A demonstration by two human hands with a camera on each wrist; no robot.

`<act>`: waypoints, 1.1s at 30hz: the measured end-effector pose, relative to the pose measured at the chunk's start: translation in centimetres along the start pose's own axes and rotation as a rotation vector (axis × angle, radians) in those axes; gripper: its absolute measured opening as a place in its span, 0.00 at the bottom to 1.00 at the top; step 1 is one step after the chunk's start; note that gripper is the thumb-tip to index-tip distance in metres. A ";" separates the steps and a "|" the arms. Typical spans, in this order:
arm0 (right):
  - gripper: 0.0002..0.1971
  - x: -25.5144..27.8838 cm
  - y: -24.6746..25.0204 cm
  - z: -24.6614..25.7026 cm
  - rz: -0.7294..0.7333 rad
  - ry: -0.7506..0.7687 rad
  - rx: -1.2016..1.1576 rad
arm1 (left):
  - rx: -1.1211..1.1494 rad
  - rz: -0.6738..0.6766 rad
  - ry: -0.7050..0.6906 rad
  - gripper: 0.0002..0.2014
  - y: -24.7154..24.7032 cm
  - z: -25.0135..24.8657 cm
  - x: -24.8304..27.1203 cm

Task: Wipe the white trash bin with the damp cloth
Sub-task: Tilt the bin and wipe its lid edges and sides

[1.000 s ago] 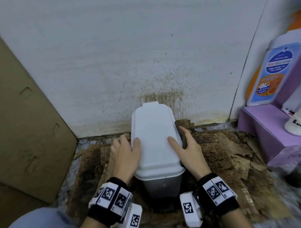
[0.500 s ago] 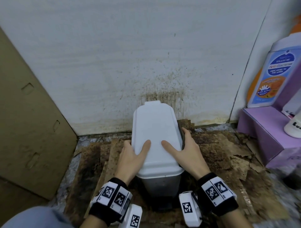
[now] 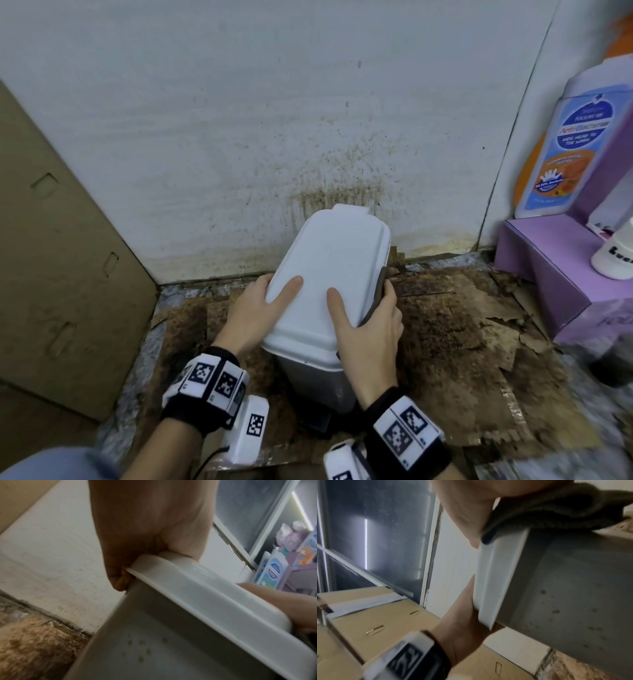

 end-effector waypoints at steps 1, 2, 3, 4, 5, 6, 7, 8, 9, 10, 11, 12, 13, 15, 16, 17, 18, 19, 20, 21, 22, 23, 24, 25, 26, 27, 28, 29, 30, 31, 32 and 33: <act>0.51 -0.5 0.1 0.3 0.027 -0.006 -0.004 | -0.017 -0.032 0.006 0.31 -0.1 0.2 -0.1; 0.50 -1.1 0.2 0.5 0.057 -0.012 -0.008 | -0.018 -0.057 0.017 0.33 -0.2 0.3 0.0; 0.50 -1.9 0.3 0.8 0.089 -0.016 -0.011 | -0.014 -0.079 0.040 0.37 -0.3 0.4 0.1; 0.50 -2.7 0.4 1.1 0.123 -0.016 -0.010 | -0.013 -0.096 0.070 0.42 -0.4 0.6 0.3; 0.50 -3.7 0.6 1.2 0.159 -0.017 -0.007 | -0.024 -0.110 0.096 0.45 -0.4 0.7 0.6; 0.50 -4.9 0.7 1.3 0.194 -0.019 -0.002 | -0.033 -0.121 0.118 0.47 -0.6 0.8 0.9; 0.51 -6.2 0.8 1.2 0.222 -0.022 0.005 | -0.032 -0.133 0.142 0.47 -0.8 1.0 1.3; 0.53 -7.4 0.9 1.2 0.245 -0.017 0.007 | -0.028 -0.142 0.161 0.47 -1.0 1.1 1.8; 0.55 -8.7 0.9 1.2 0.261 -0.015 0.014 | -0.028 -0.150 0.177 0.48 -1.4 1.2 2.4; 0.58 -9.9 0.9 1.0 0.274 -0.014 0.027 | -0.034 -0.160 0.188 0.49 -1.7 1.2 3.1; 0.60 -11.0 0.9 1.0 0.290 -0.011 0.043 | -0.035 -0.170 0.198 0.48 -2.0 1.2 3.7; 0.61 -12.1 0.9 1.0 0.302 -0.007 0.062 | -0.027 -0.182 0.200 0.45 -2.3 1.1 4.3; 0.61 -12.9 0.8 1.3 0.314 0.005 0.087 | -0.013 -0.188 0.200 0.40 -2.5 0.9 4.8; 0.55 -14.4 0.7 1.8 0.327 0.042 0.148 | 0.026 -0.177 0.198 0.34 -2.9 0.6 5.3; 0.51 -15.2 0.7 2.0 0.331 0.062 0.176 | 0.039 -0.168 0.195 0.33 -3.0 0.5 5.5; 0.49 -15.9 0.7 2.1 0.341 0.089 0.196 | 0.049 -0.160 0.193 0.33 -3.0 0.5 5.5; 0.49 -16.5 0.7 2.3 0.356 0.114 0.202 | 0.063 -0.159 0.190 0.32 -3.0 0.4 5.5; 0.48 -17.0 0.7 2.5 0.371 0.131 0.203 | 0.082 -0.162 0.194 0.31 -3.0 0.4 5.4; 0.46 -17.6 0.7 2.5 0.380 0.150 0.197 | 0.105 -0.169 0.198 0.31 -3.0 0.3 5.4; 0.43 -17.8 0.7 2.7 0.386 0.163 0.187 | 0.136 -0.176 0.201 0.30 -3.0 0.2 5.4; 0.40 -18.0 0.7 2.8 0.390 0.172 0.176 | 0.171 -0.182 0.199 0.28 -3.1 0.2 5.4; 0.38 -18.1 0.7 3.0 0.394 0.177 0.164 | 0.196 -0.185 0.199 0.26 -3.1 0.1 5.3; 0.36 -18.2 0.8 2.9 0.397 0.180 0.152 | 0.209 -0.187 0.198 0.25 -3.1 0.1 5.3; 0.35 -18.3 0.9 2.7 0.396 0.180 0.144 | 0.221 -0.189 0.195 0.24 -3.1 0.2 5.2; 0.35 -18.4 1.0 2.5 0.394 0.185 0.134 | 0.230 -0.192 0.190 0.24 -3.2 0.3 5.3; 0.35 -18.4 1.1 2.3 0.386 0.190 0.125 | 0.233 -0.195 0.184 0.23 -3.2 0.4 5.4; 0.35 -18.4 1.2 2.1 0.374 0.198 0.114 | 0.238 -0.194 0.176 0.23 -3.2 0.4 5.5; 0.36 -18.3 1.4 2.0 0.358 0.199 0.100 | 0.245 -0.193 0.163 0.24 -3.2 0.3 5.6; 0.36 -18.1 1.6 1.8 0.341 0.202 0.084 | 0.256 -0.192 0.148 0.27 -3.1 0.5 5.6; 0.36 -17.8 1.8 1.7 0.319 0.203 0.068 | 0.265 -0.197 0.134 0.33 -3.0 0.8 5.5; 0.36 -17.3 2.1 1.6 0.292 0.206 0.048 | 0.260 -0.207 0.125 0.41 -2.8 1.1 5.3; 0.36 -16.7 2.4 1.3 0.251 0.206 0.031 | 0.244 -0.220 0.115 0.48 -2.5 1.5 5.0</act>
Point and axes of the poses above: each hand's wrist, its own x-axis away from the middle knuckle, its own y-axis out of the back of the hand, z = x × y, the point moved 2 cm from there along -x, towards the middle knuckle, and after that the axes turned 9 degrees about -x, right-handed, at the moved point
